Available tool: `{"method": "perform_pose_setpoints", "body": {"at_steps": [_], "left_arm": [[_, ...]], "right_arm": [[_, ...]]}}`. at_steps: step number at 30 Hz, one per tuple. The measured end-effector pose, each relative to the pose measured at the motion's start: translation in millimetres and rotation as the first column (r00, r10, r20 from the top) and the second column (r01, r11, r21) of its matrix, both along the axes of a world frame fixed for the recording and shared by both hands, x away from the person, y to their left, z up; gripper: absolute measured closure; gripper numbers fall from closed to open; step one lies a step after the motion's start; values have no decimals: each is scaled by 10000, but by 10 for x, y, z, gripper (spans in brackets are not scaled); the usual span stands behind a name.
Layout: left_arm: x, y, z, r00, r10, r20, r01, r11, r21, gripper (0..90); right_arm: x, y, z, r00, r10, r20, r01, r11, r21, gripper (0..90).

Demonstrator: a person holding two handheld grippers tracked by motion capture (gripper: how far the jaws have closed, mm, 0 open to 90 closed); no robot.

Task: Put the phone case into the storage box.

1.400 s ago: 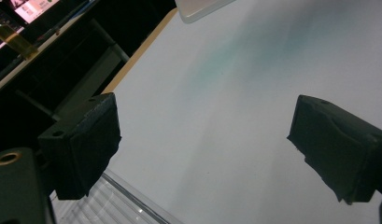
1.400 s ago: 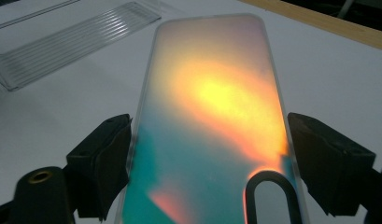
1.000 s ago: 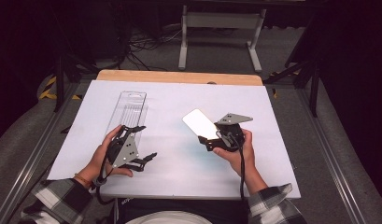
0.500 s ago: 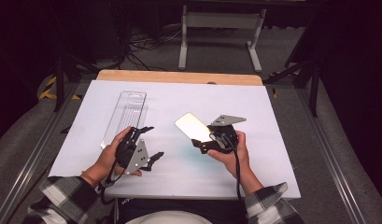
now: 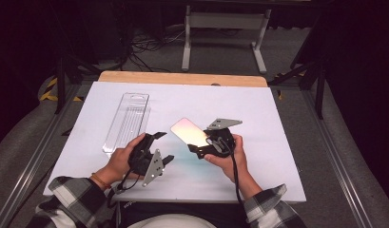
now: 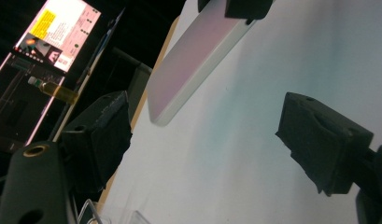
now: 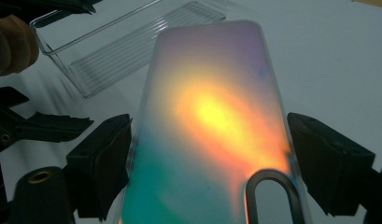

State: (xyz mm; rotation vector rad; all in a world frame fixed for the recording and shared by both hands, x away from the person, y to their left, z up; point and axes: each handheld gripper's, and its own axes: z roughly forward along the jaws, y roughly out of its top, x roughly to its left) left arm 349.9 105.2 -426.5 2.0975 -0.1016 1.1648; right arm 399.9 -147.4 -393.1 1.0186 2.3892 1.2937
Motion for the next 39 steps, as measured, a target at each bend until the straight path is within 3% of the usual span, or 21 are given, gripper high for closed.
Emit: {"method": "perform_pose_setpoints", "body": {"at_steps": [6, 11, 13, 14, 17, 22, 24, 26, 28, 31, 36, 37, 39], "left_arm": [[-17, -79, -57, 9997, -113, 199, 107, 9995, 300, 201], [-17, -96, -66, 9992, -85, 390, 61, 9980, 622, 262], [-37, -135, -96, 9963, 54, 859, -144, 9944, 1045, 306], [-37, -135, -96, 9963, 54, 859, -144, 9944, 1045, 341], [-76, -187, -139, 9857, 270, 1664, -537, 9860, 1580, 410], [-91, -214, -169, 9773, 181, 2112, -601, 9791, 1945, 519], [-93, -211, -176, 9752, 397, 2176, -838, 9768, 1970, 568], [-101, -214, -189, 9674, 377, 2505, -916, 9740, 2071, 588], [-110, -213, -195, 9638, 404, 2635, -977, 9732, 2083, 587], [-116, -212, -215, 9535, 405, 2986, -1162, 9637, 2404, 620], [-113, -218, -222, 9533, 317, 3005, -1122, 9605, 2546, 687], [-112, -223, -224, 9480, 240, 3175, -1123, 9583, 2629, 697], [-115, -222, -246, 9499, 284, 3112, -1152, 9575, 2643, 697]], "right_arm": [[-29, 98, 7, 9998, 196, 55, -196, 9998, 65, 172], [-19, 137, -26, 9995, 249, -183, -247, 9997, 66, 172], [-16, 148, -35, 9994, 264, -242, -263, 9996, 58, 172], [-16, 154, -38, 9993, 258, -258, -257, 9997, 49, 172], [-16, 167, -46, 9989, 338, -333, -334, 9994, 120, 172], [-16, 185, -57, 9984, 383, -426, -376, 9992, 151, 172], [-16, 192, -64, 9980, 410, -491, -402, 9990, 185, 172], [-19, 204, -69, 9976, 437, -536, -430, 9990, 139, 172], [-18, 212, -76, 9975, 447, -542, -441, 9989, 137, 172], [-19, 227, -80, 9963, 481, -709, -466, 9987, 227, 172], [-15, 235, -94, 9961, 433, -775, -419, 9989, 196, 172], [-15, 237, -96, 9957, 462, -805, -447, 9988, 195, 172], [-15, 242, -100, 9955, 457, -834, -442, 9988, 206, 172]]}}
